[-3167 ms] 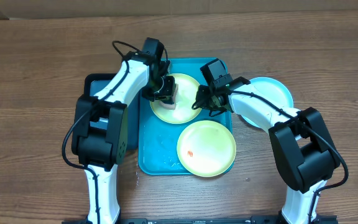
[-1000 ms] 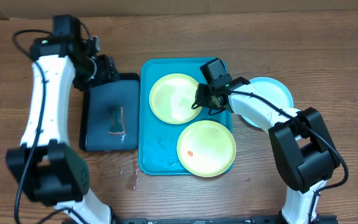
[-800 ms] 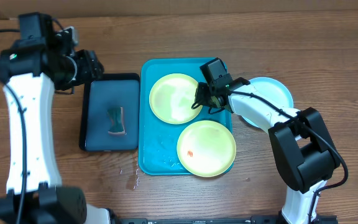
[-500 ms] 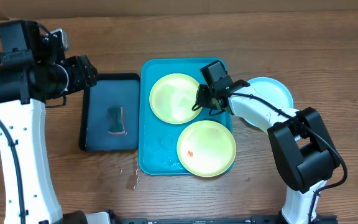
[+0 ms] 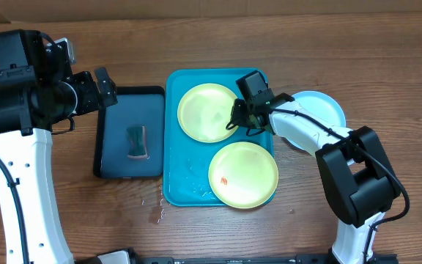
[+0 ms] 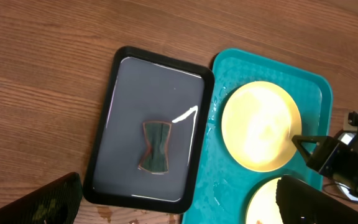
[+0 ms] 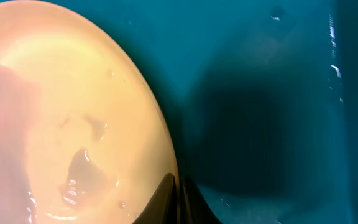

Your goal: Clean dirty plates on tray and stack at the side

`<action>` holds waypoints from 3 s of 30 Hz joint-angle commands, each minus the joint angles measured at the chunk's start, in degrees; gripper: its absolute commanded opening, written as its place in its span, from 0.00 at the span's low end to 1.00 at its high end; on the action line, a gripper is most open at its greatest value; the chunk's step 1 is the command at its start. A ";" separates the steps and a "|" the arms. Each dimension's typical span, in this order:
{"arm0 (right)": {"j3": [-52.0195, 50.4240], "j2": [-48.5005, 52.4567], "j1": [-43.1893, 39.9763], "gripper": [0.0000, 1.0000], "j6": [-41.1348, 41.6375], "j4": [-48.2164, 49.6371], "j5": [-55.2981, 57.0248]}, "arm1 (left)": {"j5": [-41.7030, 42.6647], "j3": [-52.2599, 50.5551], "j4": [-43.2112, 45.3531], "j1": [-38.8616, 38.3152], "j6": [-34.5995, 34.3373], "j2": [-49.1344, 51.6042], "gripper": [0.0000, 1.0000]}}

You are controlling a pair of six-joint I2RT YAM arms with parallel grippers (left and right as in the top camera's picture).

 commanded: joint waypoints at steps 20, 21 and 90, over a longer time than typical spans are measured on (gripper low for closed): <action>26.86 1.42 4.85 0.04 -1.22 -13.73 0.66 | -0.79 1.38 0.07 0.02 -0.59 -0.74 1.00; 26.86 1.49 5.88 0.04 -0.92 -13.03 1.31 | -0.79 1.38 0.07 0.02 -0.59 -0.74 1.00; 26.93 5.97 33.05 0.04 -81.24 59.14 43.60 | -0.79 1.38 0.07 0.02 -0.59 -0.74 1.00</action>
